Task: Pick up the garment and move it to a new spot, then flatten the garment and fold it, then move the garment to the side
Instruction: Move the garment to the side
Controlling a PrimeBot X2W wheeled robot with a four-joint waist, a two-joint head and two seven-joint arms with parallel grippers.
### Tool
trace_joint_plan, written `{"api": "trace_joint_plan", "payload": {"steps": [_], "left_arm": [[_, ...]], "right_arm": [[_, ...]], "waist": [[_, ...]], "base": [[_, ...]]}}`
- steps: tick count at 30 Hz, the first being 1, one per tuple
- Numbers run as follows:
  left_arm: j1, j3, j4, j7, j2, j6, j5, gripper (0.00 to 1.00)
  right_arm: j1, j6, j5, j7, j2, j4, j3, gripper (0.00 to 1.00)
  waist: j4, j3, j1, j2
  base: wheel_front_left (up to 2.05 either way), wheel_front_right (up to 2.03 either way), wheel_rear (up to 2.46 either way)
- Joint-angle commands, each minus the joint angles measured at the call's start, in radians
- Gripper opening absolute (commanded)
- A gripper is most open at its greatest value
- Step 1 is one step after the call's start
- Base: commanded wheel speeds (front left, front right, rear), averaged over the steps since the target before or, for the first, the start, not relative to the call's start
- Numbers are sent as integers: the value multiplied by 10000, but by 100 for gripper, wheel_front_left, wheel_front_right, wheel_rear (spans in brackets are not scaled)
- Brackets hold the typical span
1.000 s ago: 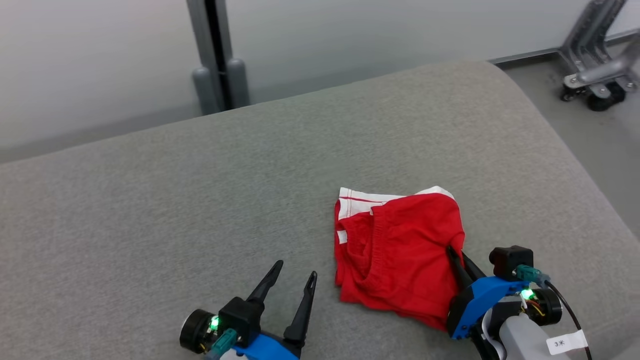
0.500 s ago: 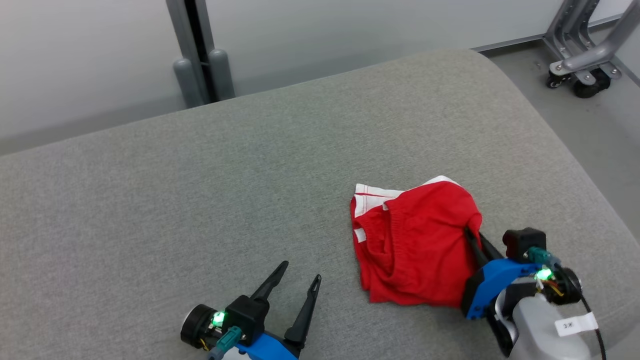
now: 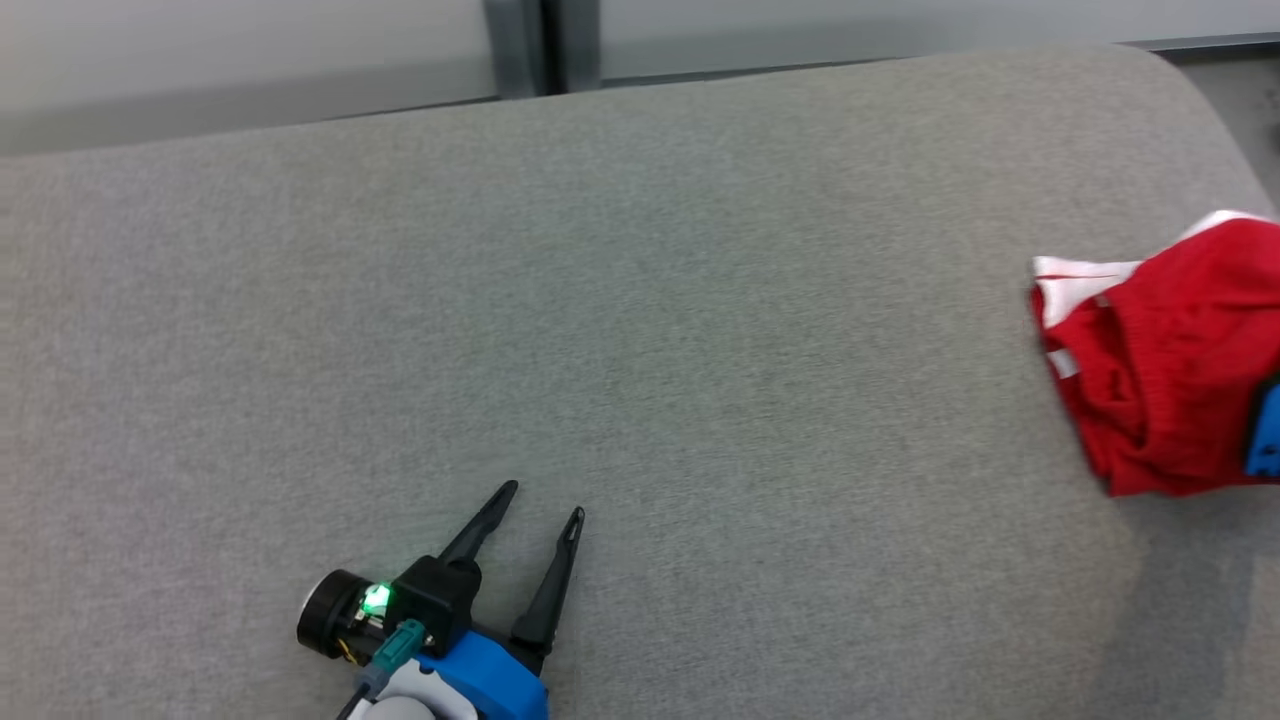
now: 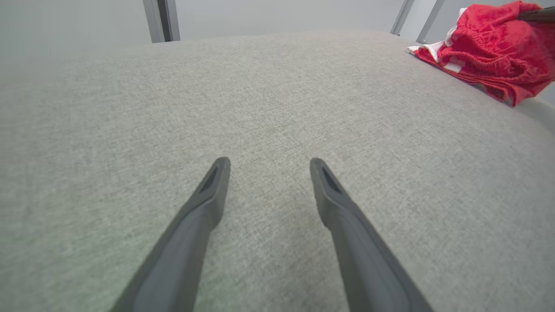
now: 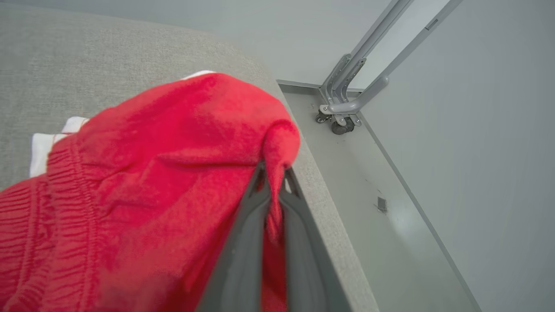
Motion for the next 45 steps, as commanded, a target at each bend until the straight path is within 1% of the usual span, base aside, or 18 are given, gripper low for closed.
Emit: {"api": "trace_joint_plan", "payload": {"steps": [1, 3, 4, 5, 6, 9, 12, 15, 18, 20, 23, 28, 32, 35, 36, 42, 45], "left_arm": [[-238, 79, -112, -45, 67, -19, -53, 100], [-291, 51, -183, -45, 113, -19, -65, 100], [-318, 36, -208, -45, 140, -19, -69, 100], [-365, 21, -231, -45, 167, -19, -67, 100], [-425, 25, -234, -43, 188, -19, -61, 100], [-513, 124, -262, -45, 193, -19, -75, 100], [-563, 363, -254, -45, 126, -19, -52, 100], [-485, 728, -229, -43, 48, -19, -26, 100], [-299, 1233, -169, -45, -38, -19, 5, 100], [-198, 1615, -137, -43, -93, -15, 20, 100], [-90, 2234, -88, -45, -237, 30, 58, 100], [86, 3164, 88, -45, -379, 72, 208, 100], [275, 3776, 257, -45, -554, 90, 333, 100], [469, 4151, 376, -43, -673, 103, 431, 100], [469, 4151, 376, -43, -673, 103, 431, 100], [984, 4719, 482, -45, -900, 135, 642, 100], [1302, 4979, 531, -45, -985, 151, 726, 100]], "right_arm": [[-179, -3, -422, 164, -66, -278, -595, 0], [-196, -5, -921, 325, 69, -581, -1303, 0], [-229, -3, -1130, 364, 186, -756, -1630, 3], [-283, -5, -1358, 329, 313, -965, -1973, 36], [-345, -5, -1589, 259, 442, -1161, -2260, 100], [-493, -3, -2177, -125, 952, -1687, -2973, 100], [-771, -3, -2518, -792, 1594, -1935, -3242, 100], [-1058, -3, -2663, -1434, 1995, -1826, -3047, 100], [-1199, -3, -2409, -1774, 2298, -1502, -2563, 100], [-1200, -3, -2050, -1859, 2409, -1272, -2110, 100], [-862, -3, -1203, -1878, 2492, -1394, -1047, 100], [66, -3, 1141, -1886, 2506, -1564, 1266, 100], [1220, -3, 2713, -1886, 2509, -1916, 2519, 100], [2090, -3, 3419, -1887, 2506, -2161, 3085, 100], [2090, -3, 3419, -1887, 2506, -2161, 3085, 100], [3464, -3, 4140, -1888, 2511, -2482, 3785, 100], [3892, -3, 4481, -1888, 2506, -2633, 3941, 100]], "waist": [[352, 316, 0, -1], [448, 414, 0, -1], [478, 439, 0, -1], [504, 478, 0, -1], [521, 503, 0, -1], [559, 537, 0, -1], [583, 486, 0, -1], [617, 333, 0, -1], [691, 98, 0, -1], [776, -72, 0, -1], [955, -316, 0, -1], [1311, -697, 0, -1], [1590, -1069, 0, -1], [1754, -1346, 0, -1], [1754, -1346, 0, -1], [1889, -1908, 0, -1], [1868, -2198, 0, -1]], "base": [[0, 0, 0], [0, 0, 0], [0, 0, 0], [0, 0, 0], [0, 0, 0], [0, 0, 0], [0, 0, 0], [0, 0, 0], [0, 0, 0], [0, 0, 0], [0, 0, 0], [0, 0, 0], [0, 0, 0], [0, 0, 0], [0, 0, 0], [0, 0, 0], [0, 0, 0]]}}
